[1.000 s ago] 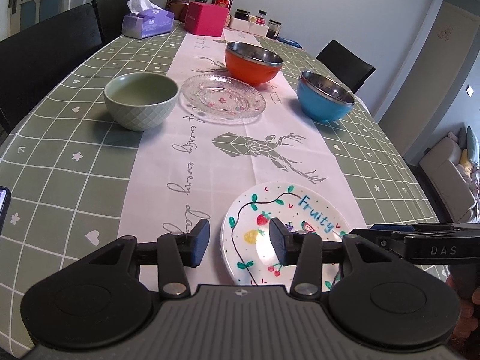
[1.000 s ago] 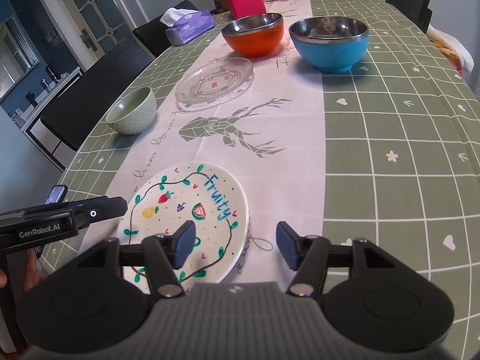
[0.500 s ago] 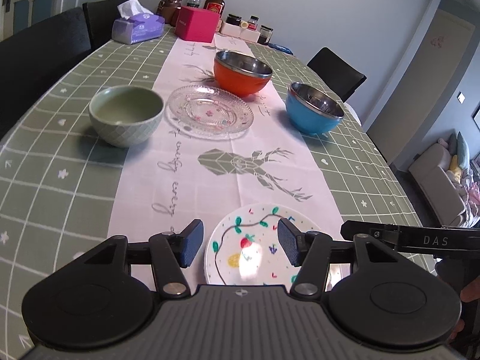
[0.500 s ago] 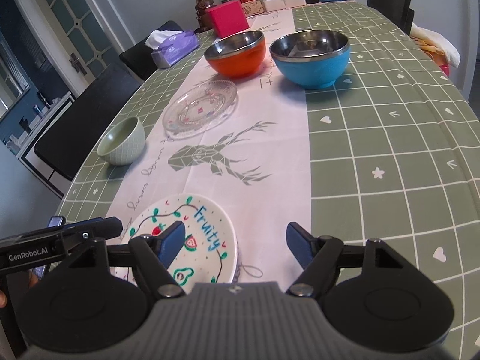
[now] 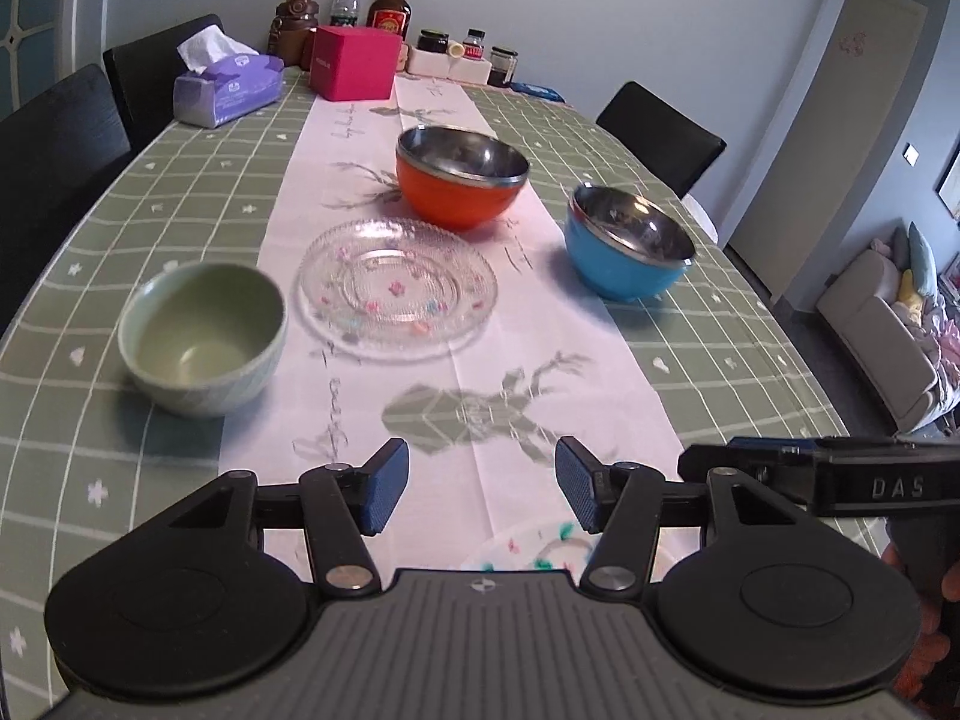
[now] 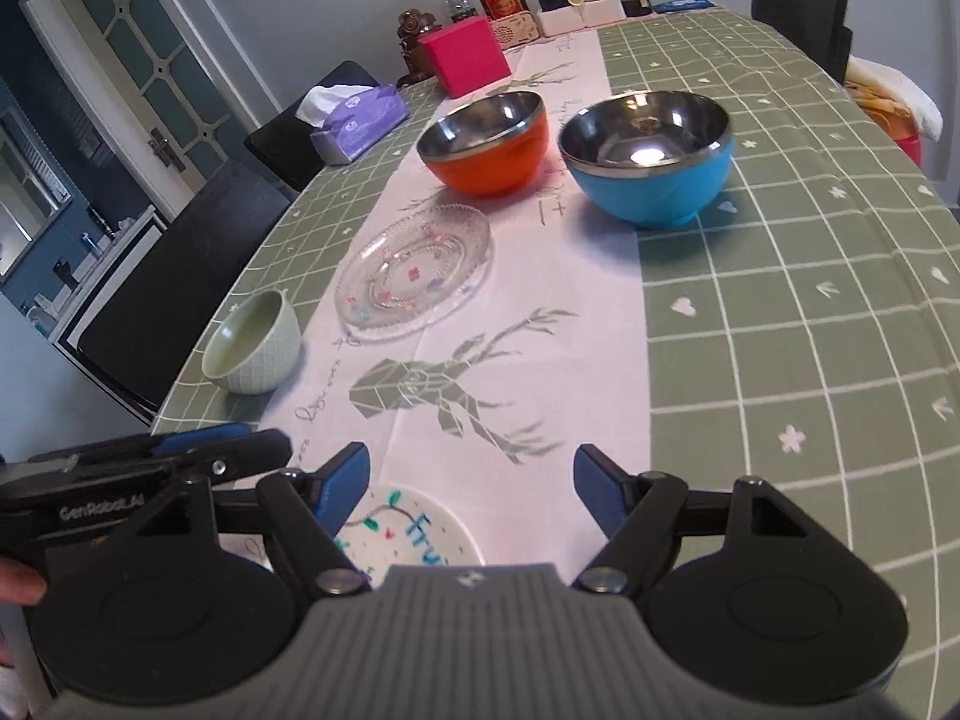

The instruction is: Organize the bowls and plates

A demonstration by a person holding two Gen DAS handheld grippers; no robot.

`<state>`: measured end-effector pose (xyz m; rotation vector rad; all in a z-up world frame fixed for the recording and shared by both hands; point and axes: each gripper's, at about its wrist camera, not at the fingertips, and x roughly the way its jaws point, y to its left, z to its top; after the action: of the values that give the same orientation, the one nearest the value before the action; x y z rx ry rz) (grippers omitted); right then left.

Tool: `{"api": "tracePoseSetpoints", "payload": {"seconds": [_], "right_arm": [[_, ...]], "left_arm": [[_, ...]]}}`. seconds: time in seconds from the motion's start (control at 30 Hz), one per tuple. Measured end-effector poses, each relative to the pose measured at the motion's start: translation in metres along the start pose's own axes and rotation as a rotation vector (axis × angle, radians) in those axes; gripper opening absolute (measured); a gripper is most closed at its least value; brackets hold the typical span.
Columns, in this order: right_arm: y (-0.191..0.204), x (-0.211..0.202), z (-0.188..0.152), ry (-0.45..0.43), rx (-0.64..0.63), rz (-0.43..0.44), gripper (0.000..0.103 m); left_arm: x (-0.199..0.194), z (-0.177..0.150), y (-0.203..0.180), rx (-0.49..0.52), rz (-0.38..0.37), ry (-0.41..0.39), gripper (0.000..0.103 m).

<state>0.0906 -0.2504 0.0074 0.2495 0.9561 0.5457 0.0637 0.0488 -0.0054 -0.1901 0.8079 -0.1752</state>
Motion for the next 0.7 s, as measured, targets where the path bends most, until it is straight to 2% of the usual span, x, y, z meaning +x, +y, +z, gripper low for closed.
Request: {"api": "tracePoseSetpoints", "payload": {"seconds": [0.17,0.23,0.4,0.47,0.53,0.6,0.7], "right_arm": [[0.001,0.023,0.022,0.010,0.017,0.021,0.072],[0.000,0.033,0.031,0.016,0.033,0.026,0.068],[-0.006,0.065,0.054,0.045,0.103,0.078,0.061],[-0.008,0.079,0.062,0.054,0.132,0.099,0.057],[-0.011,0.093,0.069,0.063,0.155,0.104,0.048],[-0.013,0.108,0.074,0.072,0.179,0.097,0.045],[-0.019,0.126,0.080,0.089,0.231,0.103,0.029]], "left_arm": [[0.014,0.030,0.010,0.005,-0.018,-0.023,0.066],[0.020,0.043,0.016,0.000,-0.018,-0.032,0.066],[0.031,0.063,0.033,-0.067,-0.015,-0.046,0.064],[0.032,0.064,0.035,-0.079,-0.022,-0.050,0.064],[0.031,0.063,0.034,-0.078,-0.020,-0.053,0.064],[0.031,0.062,0.032,-0.068,-0.022,-0.053,0.064],[0.032,0.060,0.030,-0.057,-0.022,-0.045,0.064]]}}
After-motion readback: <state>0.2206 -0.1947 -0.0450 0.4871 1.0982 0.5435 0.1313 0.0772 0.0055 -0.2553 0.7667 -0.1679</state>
